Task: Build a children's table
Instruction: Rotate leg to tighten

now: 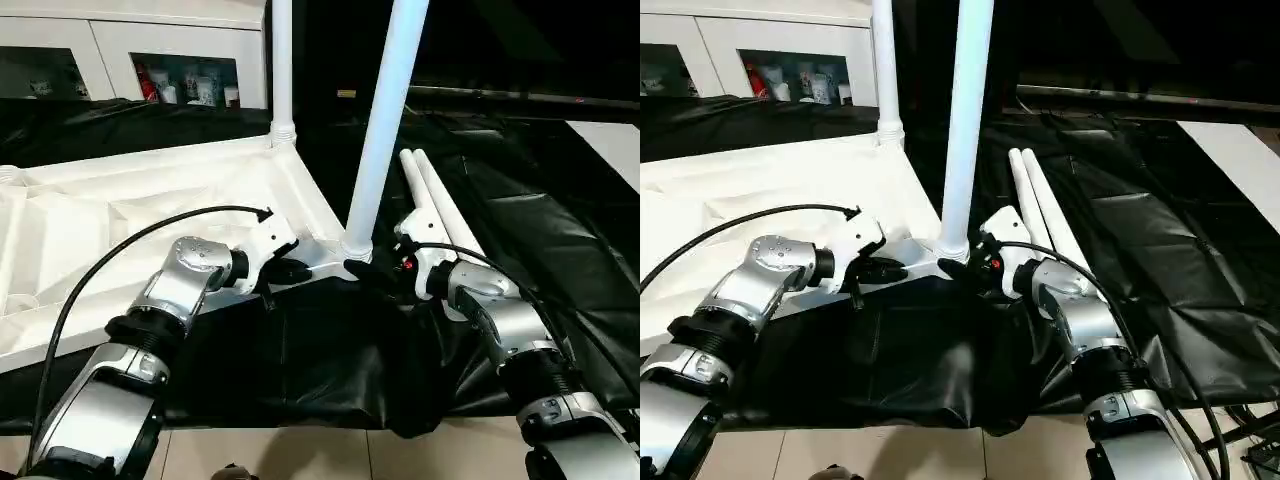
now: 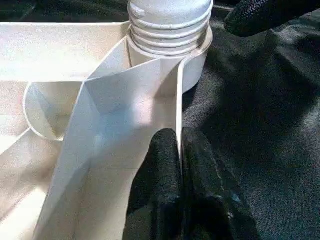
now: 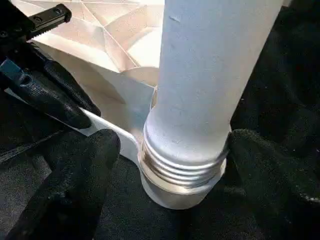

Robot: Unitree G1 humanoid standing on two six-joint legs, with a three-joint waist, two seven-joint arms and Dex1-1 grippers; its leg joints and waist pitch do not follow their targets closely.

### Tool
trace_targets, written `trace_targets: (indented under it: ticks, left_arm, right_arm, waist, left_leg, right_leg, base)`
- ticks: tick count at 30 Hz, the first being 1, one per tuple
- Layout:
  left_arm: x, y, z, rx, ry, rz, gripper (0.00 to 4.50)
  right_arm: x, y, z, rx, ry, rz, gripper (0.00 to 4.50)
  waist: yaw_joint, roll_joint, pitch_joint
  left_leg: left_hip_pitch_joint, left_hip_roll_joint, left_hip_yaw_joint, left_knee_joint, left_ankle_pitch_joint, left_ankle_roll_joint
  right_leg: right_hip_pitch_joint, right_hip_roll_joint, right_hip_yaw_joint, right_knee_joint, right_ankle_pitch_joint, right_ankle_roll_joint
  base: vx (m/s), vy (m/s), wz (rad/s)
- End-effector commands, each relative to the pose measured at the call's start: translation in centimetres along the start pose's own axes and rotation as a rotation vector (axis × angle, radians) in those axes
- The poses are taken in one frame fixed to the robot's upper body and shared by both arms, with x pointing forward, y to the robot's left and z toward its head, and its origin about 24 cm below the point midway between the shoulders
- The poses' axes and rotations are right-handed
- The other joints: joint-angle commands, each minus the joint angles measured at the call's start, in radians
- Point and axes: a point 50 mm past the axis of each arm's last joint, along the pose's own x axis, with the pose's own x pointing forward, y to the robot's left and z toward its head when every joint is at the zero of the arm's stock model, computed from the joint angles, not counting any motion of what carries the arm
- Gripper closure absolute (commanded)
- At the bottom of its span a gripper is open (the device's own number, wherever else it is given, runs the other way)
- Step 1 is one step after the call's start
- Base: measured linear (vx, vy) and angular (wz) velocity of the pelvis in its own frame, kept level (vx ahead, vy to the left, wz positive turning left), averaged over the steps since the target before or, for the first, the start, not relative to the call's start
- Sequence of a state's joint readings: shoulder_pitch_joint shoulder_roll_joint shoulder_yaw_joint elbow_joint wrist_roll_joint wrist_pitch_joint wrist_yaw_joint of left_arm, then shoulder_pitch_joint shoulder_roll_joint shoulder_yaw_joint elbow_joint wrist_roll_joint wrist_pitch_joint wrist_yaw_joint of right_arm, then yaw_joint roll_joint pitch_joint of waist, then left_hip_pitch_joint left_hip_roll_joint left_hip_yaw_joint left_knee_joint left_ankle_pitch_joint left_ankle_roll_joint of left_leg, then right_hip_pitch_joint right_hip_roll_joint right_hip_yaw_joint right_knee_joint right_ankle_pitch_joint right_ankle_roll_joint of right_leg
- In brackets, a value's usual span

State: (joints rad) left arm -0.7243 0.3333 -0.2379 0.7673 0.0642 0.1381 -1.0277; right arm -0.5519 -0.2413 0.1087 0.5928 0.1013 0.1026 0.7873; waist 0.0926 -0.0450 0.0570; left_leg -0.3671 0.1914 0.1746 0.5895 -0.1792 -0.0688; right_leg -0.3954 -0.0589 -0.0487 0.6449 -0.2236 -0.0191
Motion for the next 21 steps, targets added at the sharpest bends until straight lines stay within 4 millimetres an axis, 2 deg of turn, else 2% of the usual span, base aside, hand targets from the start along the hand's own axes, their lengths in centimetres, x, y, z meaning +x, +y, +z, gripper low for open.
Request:
trace_targets:
  ticks: [1, 8, 13, 14, 21]
  left_arm:
    - [0.4, -0.6, -1.3, -0.026, 0.064, -0.046, 4.49]
    - [0.3, -2.0, -0.8, 0.073, 0.033, -0.179, 4.49]
    - [0.1, -2.5, -0.7, 0.109, 0.020, -0.220, 4.49]
    - [0.1, -2.5, -0.7, 0.111, 0.018, -0.225, 4.49]
    - [-0.4, -2.5, -0.7, 0.116, 0.017, -0.234, 4.49]
  right_arm:
    - [0.0, -0.4, 0.5, -0.046, 0.010, -0.002, 0.63]
    - [-0.3, -0.4, 0.0, -0.098, 0.056, 0.033, 0.63]
    - [-0.4, -0.3, -0.2, -0.115, 0.073, 0.065, 0.63]
    - [-0.5, -0.3, -0.3, -0.115, 0.078, 0.079, 0.63]
    - [-0.8, 0.3, -0.9, -0.115, 0.108, 0.154, 0.63]
  waist:
    - [0.004, 0.005, -0.067]
    - [0.003, 0.006, -0.069]
    - [0.005, 0.009, -0.064]
    - [0.005, 0.005, -0.065]
    - [0.012, 0.006, -0.066]
  left_leg:
    - [0.010, 0.039, -0.011, -0.062, -0.119, 0.035]
    - [0.008, 0.040, -0.010, -0.060, -0.100, 0.046]
    - [0.012, 0.044, -0.010, -0.064, -0.143, 0.033]
    - [0.012, 0.043, -0.010, -0.064, -0.144, 0.031]
    - [0.011, 0.043, -0.009, -0.062, -0.126, 0.039]
  right_leg:
    - [0.058, -0.085, 0.050, -0.075, 0.020, -0.244]
    - [0.060, -0.085, 0.049, -0.071, 0.066, -0.255]
    - [0.055, -0.086, 0.050, -0.077, 0.000, -0.249]
    - [0.056, -0.085, 0.049, -0.078, -0.002, -0.247]
    - [0.056, -0.085, 0.049, -0.073, 0.019, -0.245]
  base:
    - [0.000, 0.000, 0.00]
    - [0.000, 0.000, 0.00]
    - [0.000, 0.000, 0.00]
    - [0.000, 0.000, 0.00]
    - [0.000, 0.000, 0.00]
